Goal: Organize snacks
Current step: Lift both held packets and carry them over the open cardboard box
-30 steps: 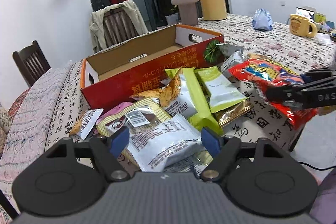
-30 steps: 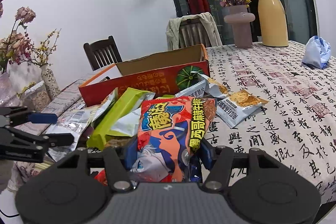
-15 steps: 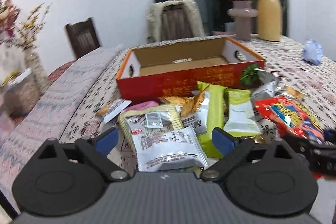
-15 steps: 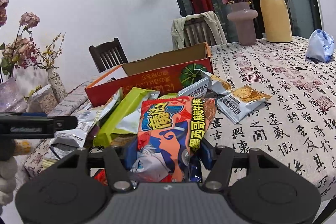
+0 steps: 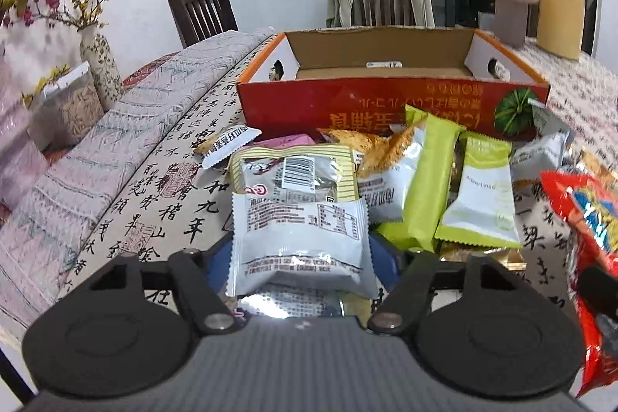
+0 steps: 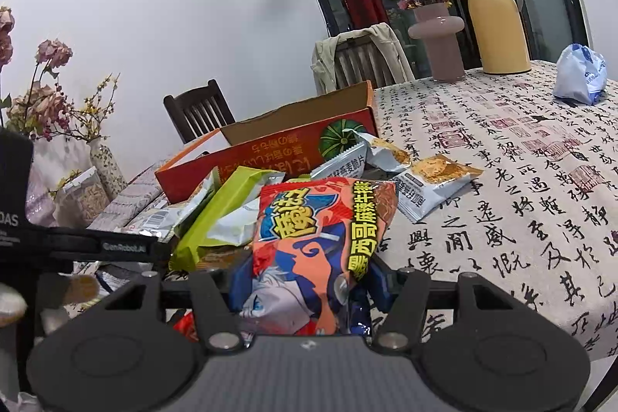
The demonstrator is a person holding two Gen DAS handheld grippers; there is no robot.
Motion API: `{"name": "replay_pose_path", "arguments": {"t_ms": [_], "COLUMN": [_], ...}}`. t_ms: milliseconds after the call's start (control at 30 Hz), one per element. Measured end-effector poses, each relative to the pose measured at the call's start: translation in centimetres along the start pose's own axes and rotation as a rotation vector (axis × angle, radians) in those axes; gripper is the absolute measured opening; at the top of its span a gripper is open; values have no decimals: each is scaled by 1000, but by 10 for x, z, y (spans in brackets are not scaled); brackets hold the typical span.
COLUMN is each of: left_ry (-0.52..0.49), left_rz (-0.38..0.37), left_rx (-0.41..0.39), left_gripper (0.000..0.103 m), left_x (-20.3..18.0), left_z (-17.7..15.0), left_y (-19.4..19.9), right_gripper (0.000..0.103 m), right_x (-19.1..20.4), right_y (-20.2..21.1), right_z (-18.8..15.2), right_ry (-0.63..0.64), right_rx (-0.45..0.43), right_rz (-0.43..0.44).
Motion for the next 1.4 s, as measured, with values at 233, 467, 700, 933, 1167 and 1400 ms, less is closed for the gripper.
{"name": "replay_pose_path", "arguments": {"t_ms": [233,467,700,933,1167,1400], "left_ry": [39,63,79,82,82,88], "left_rz": [-51,-93,-116,-135,-151,-170], "left_rx": [-5,-49,-51,-105,-169,-214], "left_gripper": [65,66,65,65,66,66], "left_x": [14,27,34,44,50,51], "left_z": [1,4,5,20,51,92], "left_y": [4,13,10,14,13,0], "right_gripper": [58,58,58,58,58,58], "right_x": [2,8,14,25,35,40], "right_y": [1,5,5,8,-1,-33], "right_z": [0,0,2,13,42,83], "right_ry": [4,21,39,82,140,191], "right_rx": [-4,-13,-12,-40,-82,-105], "right_rz": [-7,-23,-41,-50,-55,-61]}}
Point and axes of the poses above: each gripper's, at about its wrist camera, not at the fingertips, and y roughly against the way its jaws point, x to its left, z to its top, the point moved 1 cm from there along -y, roughly the way its jaws point, and after that the axes turned 13 degrees about z, right-handed, at the moved point
